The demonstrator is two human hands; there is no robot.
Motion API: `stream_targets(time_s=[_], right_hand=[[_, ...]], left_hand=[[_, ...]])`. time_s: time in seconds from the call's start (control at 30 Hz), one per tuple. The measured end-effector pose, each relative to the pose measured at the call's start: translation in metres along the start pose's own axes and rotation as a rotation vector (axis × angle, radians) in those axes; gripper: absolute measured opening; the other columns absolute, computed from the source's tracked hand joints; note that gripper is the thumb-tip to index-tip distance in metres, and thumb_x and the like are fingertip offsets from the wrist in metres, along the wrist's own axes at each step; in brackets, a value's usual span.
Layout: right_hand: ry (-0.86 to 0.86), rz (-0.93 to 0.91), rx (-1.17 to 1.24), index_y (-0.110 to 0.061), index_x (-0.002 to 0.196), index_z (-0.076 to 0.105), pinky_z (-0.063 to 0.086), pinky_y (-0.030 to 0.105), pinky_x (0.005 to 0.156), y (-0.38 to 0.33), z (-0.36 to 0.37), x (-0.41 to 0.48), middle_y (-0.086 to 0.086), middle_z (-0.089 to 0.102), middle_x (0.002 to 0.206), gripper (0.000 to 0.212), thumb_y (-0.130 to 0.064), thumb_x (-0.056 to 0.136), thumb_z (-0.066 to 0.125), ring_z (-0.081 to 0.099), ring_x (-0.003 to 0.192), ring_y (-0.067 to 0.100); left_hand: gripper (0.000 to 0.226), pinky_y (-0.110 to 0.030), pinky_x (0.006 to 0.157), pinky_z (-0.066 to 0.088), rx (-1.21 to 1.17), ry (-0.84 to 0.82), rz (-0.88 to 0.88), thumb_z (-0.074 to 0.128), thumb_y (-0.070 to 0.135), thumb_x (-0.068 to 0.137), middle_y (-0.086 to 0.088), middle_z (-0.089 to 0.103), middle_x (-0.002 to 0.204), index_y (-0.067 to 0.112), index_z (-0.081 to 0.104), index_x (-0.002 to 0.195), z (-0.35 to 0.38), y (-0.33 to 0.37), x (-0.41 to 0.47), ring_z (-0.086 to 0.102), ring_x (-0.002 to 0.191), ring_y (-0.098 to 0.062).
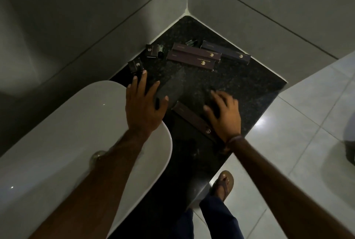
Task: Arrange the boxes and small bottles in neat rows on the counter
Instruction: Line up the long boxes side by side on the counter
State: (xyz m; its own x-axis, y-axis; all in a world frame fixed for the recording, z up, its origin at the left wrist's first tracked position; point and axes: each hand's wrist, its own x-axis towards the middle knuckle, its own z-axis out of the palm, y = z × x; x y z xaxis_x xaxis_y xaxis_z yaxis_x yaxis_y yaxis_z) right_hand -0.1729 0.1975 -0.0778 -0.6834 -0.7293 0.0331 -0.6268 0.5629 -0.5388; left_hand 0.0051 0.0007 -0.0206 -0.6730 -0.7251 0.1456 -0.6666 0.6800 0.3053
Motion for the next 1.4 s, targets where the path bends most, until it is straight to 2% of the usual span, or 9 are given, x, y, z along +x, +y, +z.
stream_targets(time_s=[0.23, 0.33, 0.53, 0.6, 0.73, 0.87, 1.03, 1.23, 1.4], right_hand=[[-0.213, -0.222, -0.477, -0.014, 0.160, 0.011, 0.019, 0.052, 0.122, -0.002, 0.018, 0.142, 0.010, 0.003, 0.168, 0.067, -0.036, 0.103, 0.039, 0.005, 0.154, 0.035], [-0.255, -0.222, -0.554, -0.012, 0.160, 0.009, 0.015, 0.048, 0.123, 0.002, 0.025, 0.144, 0.008, 0.005, 0.168, 0.064, -0.039, 0.106, 0.029, 0.002, 0.155, 0.031], [-0.187, -0.154, -0.362, -0.019, 0.150, 0.040, 0.031, 0.053, 0.117, 0.018, 0.001, 0.077, 0.016, 0.040, 0.152, 0.050, -0.029, 0.102, 0.047, 0.027, 0.147, 0.039], [-0.155, -0.032, -0.108, -0.028, 0.135, 0.047, 0.048, 0.050, 0.101, 0.025, -0.013, 0.044, 0.011, 0.053, 0.132, 0.039, -0.044, 0.100, 0.044, 0.052, 0.125, 0.030], [-0.118, 0.176, 0.134, -0.040, 0.124, 0.048, 0.052, 0.032, 0.083, 0.041, -0.020, -0.005, -0.005, 0.052, 0.119, 0.035, -0.060, 0.095, 0.044, 0.056, 0.104, 0.014], [-0.142, 0.108, -0.019, -0.026, 0.142, 0.048, 0.041, 0.014, 0.081, 0.059, -0.011, -0.033, 0.002, 0.047, 0.134, 0.049, -0.045, 0.097, 0.054, 0.047, 0.111, 0.012], [-0.154, -0.146, -0.218, -0.018, 0.146, 0.050, 0.054, 0.036, 0.082, 0.053, -0.011, -0.029, 0.016, 0.047, 0.143, 0.057, -0.033, 0.093, 0.062, 0.050, 0.118, 0.030], [-0.166, -0.242, -0.217, -0.019, 0.143, 0.054, 0.053, 0.036, 0.080, 0.054, -0.011, -0.023, 0.018, 0.051, 0.141, 0.055, -0.041, 0.094, 0.048, 0.051, 0.115, 0.032], [-0.144, -0.315, -0.214, -0.019, 0.141, 0.057, 0.051, 0.037, 0.078, 0.058, -0.008, -0.021, 0.019, 0.053, 0.139, 0.050, -0.031, 0.093, 0.057, 0.053, 0.111, 0.034]], left_hand=[[0.055, -0.054, 0.121, 0.026, -0.031, 0.052, 0.015, 0.044, 0.052, 0.095, -0.011, 0.033, 0.164, 0.020, 0.061, 0.137, 0.002, -0.001, 0.000, 0.026, 0.152, -0.037], [0.057, -0.053, 0.121, 0.026, -0.030, 0.054, 0.014, 0.041, 0.054, 0.095, -0.011, 0.033, 0.164, 0.021, 0.062, 0.137, 0.001, 0.000, 0.000, 0.026, 0.152, -0.037], [0.061, -0.053, 0.122, 0.024, -0.059, 0.051, -0.002, 0.038, 0.057, 0.093, -0.010, 0.033, 0.164, 0.020, 0.063, 0.135, -0.002, 0.002, -0.001, 0.026, 0.152, -0.037], [0.061, -0.053, 0.122, 0.025, -0.064, 0.055, -0.003, 0.038, 0.057, 0.093, -0.010, 0.033, 0.164, 0.020, 0.064, 0.134, -0.002, 0.003, -0.001, 0.026, 0.152, -0.037], [0.061, -0.054, 0.121, 0.027, -0.059, 0.071, -0.004, 0.037, 0.057, 0.093, -0.011, 0.035, 0.163, 0.020, 0.065, 0.133, -0.001, 0.003, -0.001, 0.028, 0.151, -0.038], [0.059, -0.054, 0.121, 0.026, -0.065, 0.082, 0.000, 0.038, 0.056, 0.094, -0.012, 0.037, 0.162, 0.020, 0.066, 0.131, 0.001, 0.003, -0.002, 0.029, 0.150, -0.038], [0.058, -0.054, 0.120, 0.026, -0.065, 0.082, -0.001, 0.039, 0.055, 0.093, -0.012, 0.038, 0.161, 0.020, 0.067, 0.130, -0.001, 0.004, -0.002, 0.030, 0.150, -0.039], [0.057, -0.054, 0.122, 0.025, -0.058, 0.070, -0.005, 0.039, 0.054, 0.095, -0.012, 0.037, 0.162, 0.019, 0.066, 0.130, -0.002, 0.004, -0.003, 0.030, 0.150, -0.038], [0.052, -0.052, 0.122, 0.024, -0.063, 0.085, -0.002, 0.042, 0.052, 0.096, -0.012, 0.038, 0.161, 0.020, 0.068, 0.128, 0.001, 0.003, -0.004, 0.031, 0.149, -0.038]])
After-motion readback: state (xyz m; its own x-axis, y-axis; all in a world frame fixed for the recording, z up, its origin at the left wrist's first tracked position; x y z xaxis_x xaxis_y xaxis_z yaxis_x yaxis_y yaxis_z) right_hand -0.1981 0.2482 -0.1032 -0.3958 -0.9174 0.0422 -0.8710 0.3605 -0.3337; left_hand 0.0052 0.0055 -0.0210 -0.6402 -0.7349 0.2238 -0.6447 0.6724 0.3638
